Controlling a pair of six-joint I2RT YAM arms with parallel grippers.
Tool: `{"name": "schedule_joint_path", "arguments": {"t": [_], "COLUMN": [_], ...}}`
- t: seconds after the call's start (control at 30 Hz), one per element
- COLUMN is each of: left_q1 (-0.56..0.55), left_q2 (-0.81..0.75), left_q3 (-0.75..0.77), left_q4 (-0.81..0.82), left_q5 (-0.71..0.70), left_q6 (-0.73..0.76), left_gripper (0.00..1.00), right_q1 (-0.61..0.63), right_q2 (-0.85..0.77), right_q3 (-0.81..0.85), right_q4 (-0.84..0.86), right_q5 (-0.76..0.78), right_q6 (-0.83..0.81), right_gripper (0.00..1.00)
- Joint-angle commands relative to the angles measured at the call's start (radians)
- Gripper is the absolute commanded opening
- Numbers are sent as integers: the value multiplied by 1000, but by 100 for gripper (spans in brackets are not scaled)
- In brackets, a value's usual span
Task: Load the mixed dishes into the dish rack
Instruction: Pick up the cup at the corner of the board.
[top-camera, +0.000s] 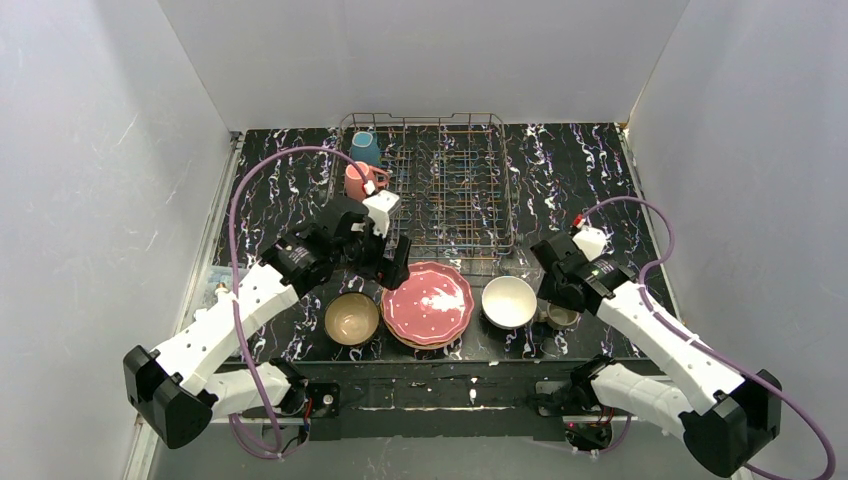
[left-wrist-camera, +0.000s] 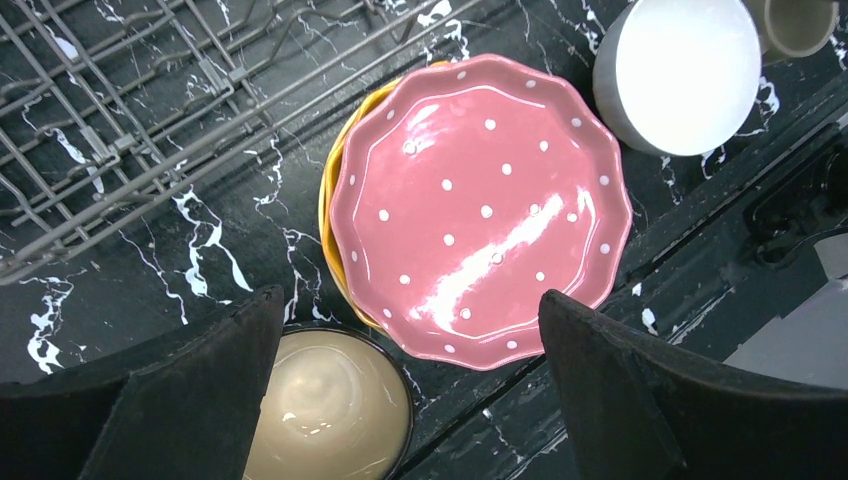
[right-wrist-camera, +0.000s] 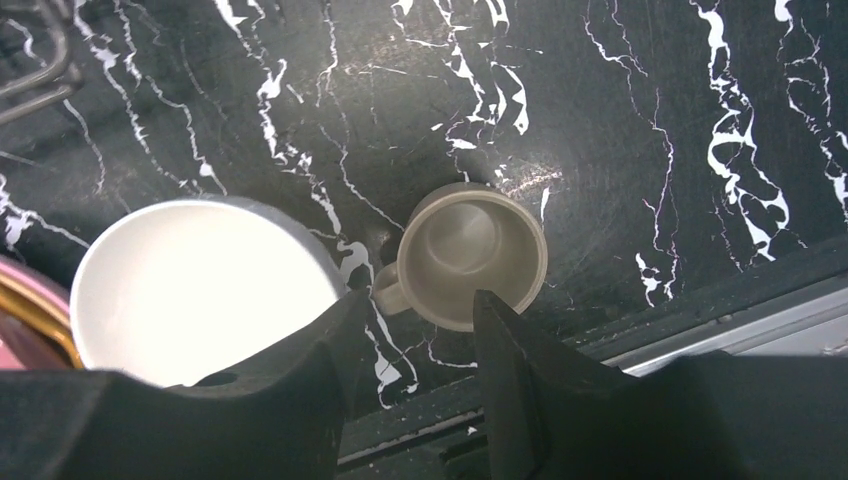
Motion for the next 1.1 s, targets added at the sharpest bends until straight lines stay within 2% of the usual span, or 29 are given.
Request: {"name": "schedule_joint_path", "arguments": {"t": [0.0, 0.4, 0.9, 1.07], "left_q1": [-7, -10, -9, -10], "left_q2": [-27, -34, -49, -55], "left_q3": [-50, -68, -80, -82], "left_q4": [12, 12, 3, 3], "left_q5": [12, 44, 26, 25], "left_q6": [6, 19, 28, 27], "left_gripper": [98, 98, 98, 98], "right_q1": [-58, -211, -239, -239], "right_q2": [5, 78, 104, 100], "right_q3": [-38, -145, -172, -178], "right_q4": [77, 242, 279, 286], "right_q5": [-22, -175, -183, -191], "right_q6": [10, -19, -13, -13], "right_gripper": [52, 52, 45, 38]}}
